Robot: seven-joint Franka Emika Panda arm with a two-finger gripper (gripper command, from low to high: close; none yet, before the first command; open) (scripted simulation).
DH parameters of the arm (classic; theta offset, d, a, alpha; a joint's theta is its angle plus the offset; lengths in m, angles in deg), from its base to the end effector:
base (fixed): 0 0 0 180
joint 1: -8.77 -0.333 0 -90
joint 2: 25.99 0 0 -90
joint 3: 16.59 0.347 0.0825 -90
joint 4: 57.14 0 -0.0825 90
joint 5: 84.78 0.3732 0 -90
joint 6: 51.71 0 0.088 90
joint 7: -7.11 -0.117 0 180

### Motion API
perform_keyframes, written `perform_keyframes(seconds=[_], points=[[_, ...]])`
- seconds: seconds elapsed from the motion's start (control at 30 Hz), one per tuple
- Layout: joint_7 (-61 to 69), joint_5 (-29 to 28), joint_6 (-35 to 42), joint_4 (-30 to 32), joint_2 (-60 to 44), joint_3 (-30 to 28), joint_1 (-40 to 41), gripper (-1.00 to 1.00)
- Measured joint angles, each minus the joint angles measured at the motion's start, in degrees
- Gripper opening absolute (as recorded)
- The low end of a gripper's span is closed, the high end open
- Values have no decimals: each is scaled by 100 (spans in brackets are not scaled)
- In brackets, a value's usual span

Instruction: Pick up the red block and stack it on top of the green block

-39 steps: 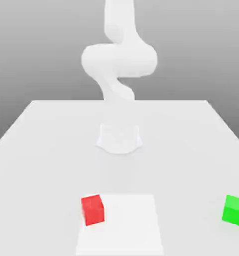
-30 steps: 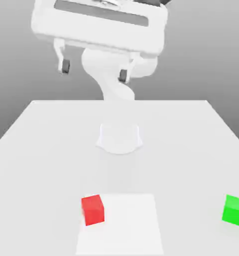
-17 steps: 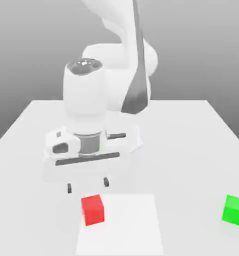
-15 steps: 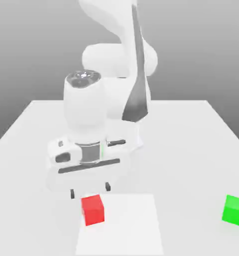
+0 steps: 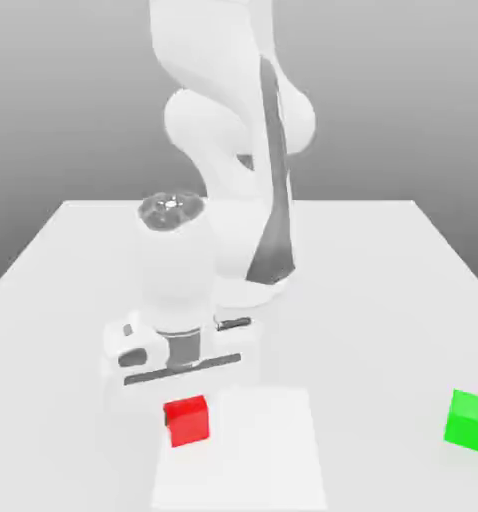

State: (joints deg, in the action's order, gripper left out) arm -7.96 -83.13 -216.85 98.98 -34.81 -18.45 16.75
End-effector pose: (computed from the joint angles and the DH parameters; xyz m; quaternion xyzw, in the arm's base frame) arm 0.3935 -0.0703 0.2076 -0.9734 0.2290 -0.0018 0.0013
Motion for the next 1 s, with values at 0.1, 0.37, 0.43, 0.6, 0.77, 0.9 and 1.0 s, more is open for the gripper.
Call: perform_keyframes(seconds=[0.1,0.37,0.43,0.6,0.77,0.9,1.0], points=[[-66,-103,430,81,498,-16,9,-100],[-1559,-202,953,-382,500,489,-1109,-100],[-2002,-229,1054,-530,446,628,-1396,-100],[-3117,-306,1299,-899,318,950,-2117,-100],[-4256,-413,1536,-1266,203,1323,-2772,-100],[-5078,-540,1605,-1524,42,1576,-3215,-100],[-5347,-785,1215,-1584,-409,1480,-3347,-100]])
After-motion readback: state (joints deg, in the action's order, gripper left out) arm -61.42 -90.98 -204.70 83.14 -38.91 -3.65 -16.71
